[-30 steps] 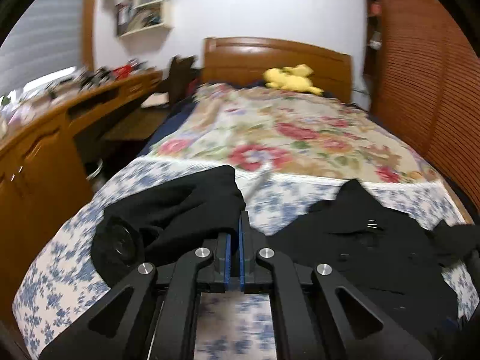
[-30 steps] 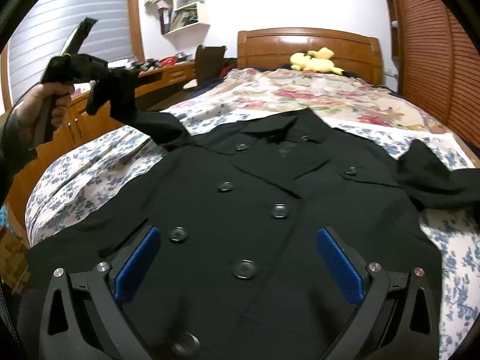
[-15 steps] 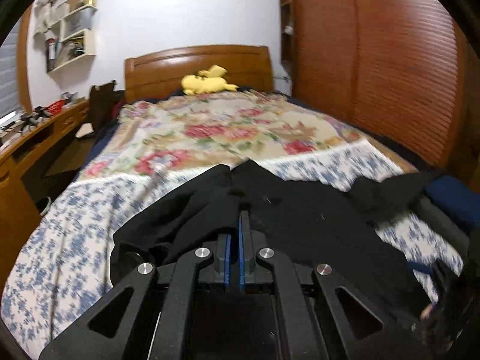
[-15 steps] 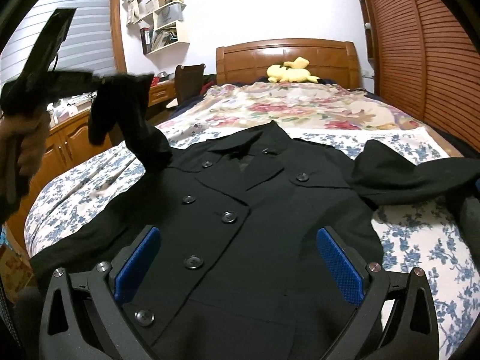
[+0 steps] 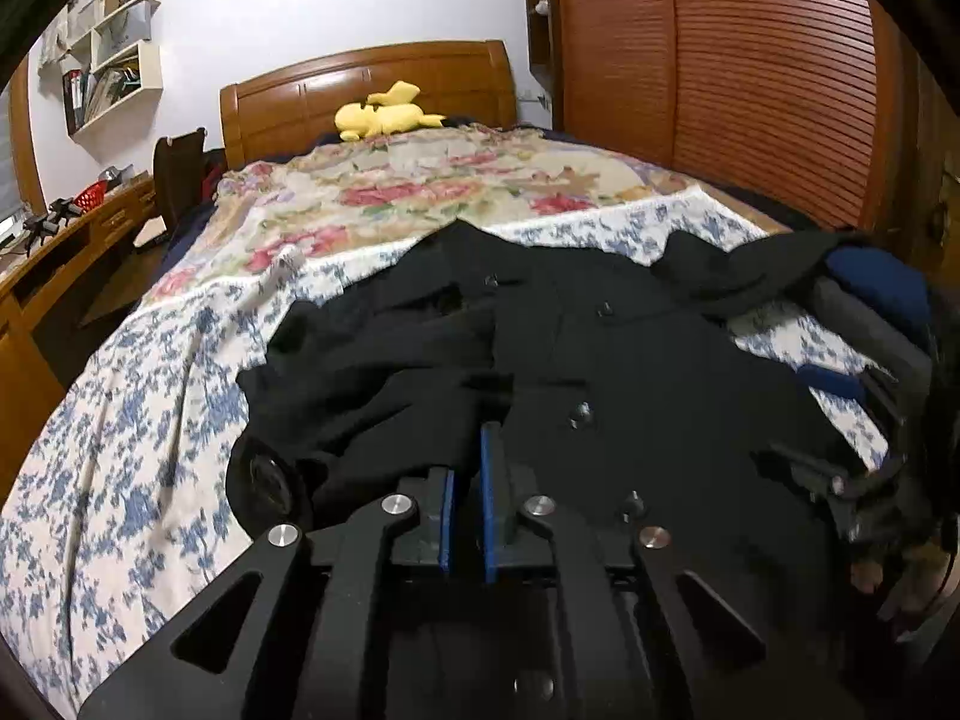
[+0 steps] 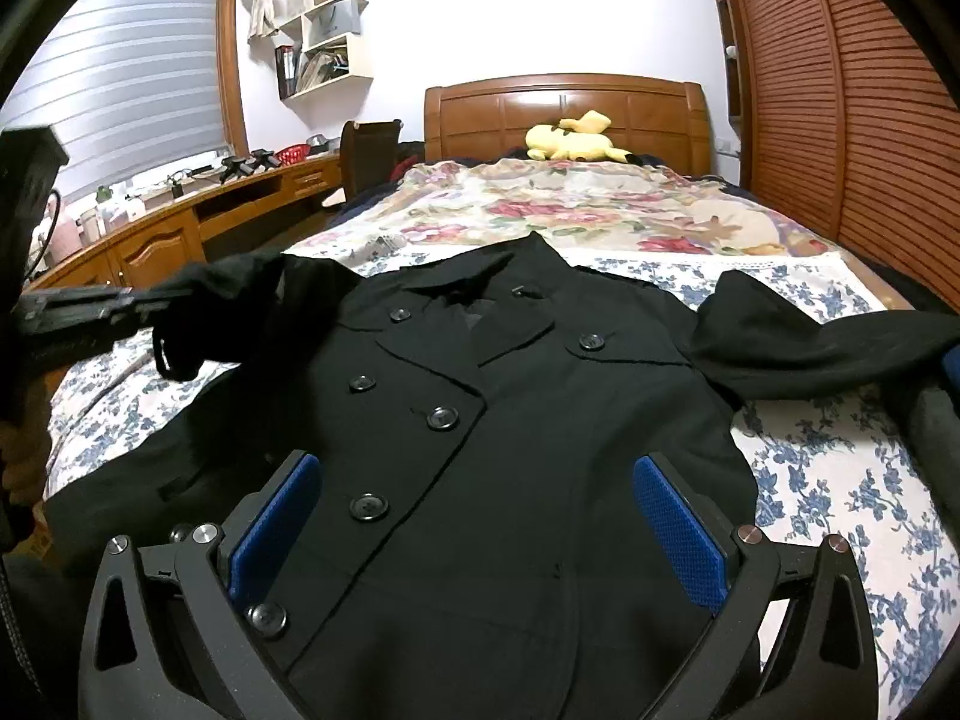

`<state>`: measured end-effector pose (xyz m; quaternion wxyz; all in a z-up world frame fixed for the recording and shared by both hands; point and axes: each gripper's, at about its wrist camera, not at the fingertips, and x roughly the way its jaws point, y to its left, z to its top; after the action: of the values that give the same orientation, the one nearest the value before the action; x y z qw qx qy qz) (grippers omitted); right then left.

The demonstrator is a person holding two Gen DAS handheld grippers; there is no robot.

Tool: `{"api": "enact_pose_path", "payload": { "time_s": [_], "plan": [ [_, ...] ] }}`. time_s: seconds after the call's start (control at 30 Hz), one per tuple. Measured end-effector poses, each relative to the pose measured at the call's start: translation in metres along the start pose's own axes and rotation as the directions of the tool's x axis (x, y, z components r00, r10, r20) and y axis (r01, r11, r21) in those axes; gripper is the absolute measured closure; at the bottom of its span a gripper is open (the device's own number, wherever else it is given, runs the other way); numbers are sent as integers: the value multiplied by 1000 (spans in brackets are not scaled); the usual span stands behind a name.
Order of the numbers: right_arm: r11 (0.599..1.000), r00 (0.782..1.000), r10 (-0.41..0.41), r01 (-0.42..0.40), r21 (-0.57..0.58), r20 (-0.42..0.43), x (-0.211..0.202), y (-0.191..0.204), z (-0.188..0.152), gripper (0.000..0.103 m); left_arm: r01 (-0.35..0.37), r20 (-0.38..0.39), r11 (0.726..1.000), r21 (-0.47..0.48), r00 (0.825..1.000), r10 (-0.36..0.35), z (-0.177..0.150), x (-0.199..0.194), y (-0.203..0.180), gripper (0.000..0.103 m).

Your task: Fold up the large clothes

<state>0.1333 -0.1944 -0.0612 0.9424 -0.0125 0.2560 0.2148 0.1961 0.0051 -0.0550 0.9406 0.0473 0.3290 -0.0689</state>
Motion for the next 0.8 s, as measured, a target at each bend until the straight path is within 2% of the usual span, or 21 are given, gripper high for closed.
{"api": "enact_pose_path", "payload": {
  "time_s": [0.07, 0.1, 0.13, 0.17, 0.3, 0.33, 0.43, 0.6, 0.7, 0.8],
  "plan": [
    [1000, 1000, -2, 2, -3, -3, 1, -1, -1, 0, 5, -1, 1000, -3, 1000, -5, -7, -2, 1, 76],
    [1000, 1000, -3, 3, -4, -5, 2, 1, -1, 0, 5, 6, 1000, -4, 1000, -5, -13, -5, 1, 63],
    [1000, 1000, -3, 3, -5, -6, 3, 3, -1, 0, 3, 12, 1000, -6, 1000, -3, -16, -7, 2, 56],
    [1000, 1000, -2, 2, -7, -8, 3, 4, -1, 0, 1, 17, 1000, -8, 1000, -1, -19, -9, 3, 54],
    [1000, 1000, 5, -5, -18, -17, 5, 5, -2, 0, 24, 17, 999, -42, 1000, -23, -34, -19, 13, 32],
    [1000, 1000, 6, -7, -21, -19, 6, 6, -2, 0, 32, 16, 998, -47, 999, -32, -36, -22, 14, 29],
    [1000, 1000, 12, -12, -27, -25, 8, 7, 1, 0, 44, 1, 997, -56, 999, -44, -47, -27, 17, 28],
    [999, 999, 25, -26, -33, -24, 10, 10, 4, 0, 85, -78, 995, -55, 993, -89, -69, -24, 21, 28],
    [998, 999, 38, -39, -42, -25, 12, 12, 5, 0, 72, -96, 995, -65, 992, -78, -79, -26, 27, 28],
    [997, 998, 60, -61, -54, -27, 14, 15, 6, 0, 41, -72, 995, -94, 996, -48, -86, -38, 40, 28]
  ]
}}
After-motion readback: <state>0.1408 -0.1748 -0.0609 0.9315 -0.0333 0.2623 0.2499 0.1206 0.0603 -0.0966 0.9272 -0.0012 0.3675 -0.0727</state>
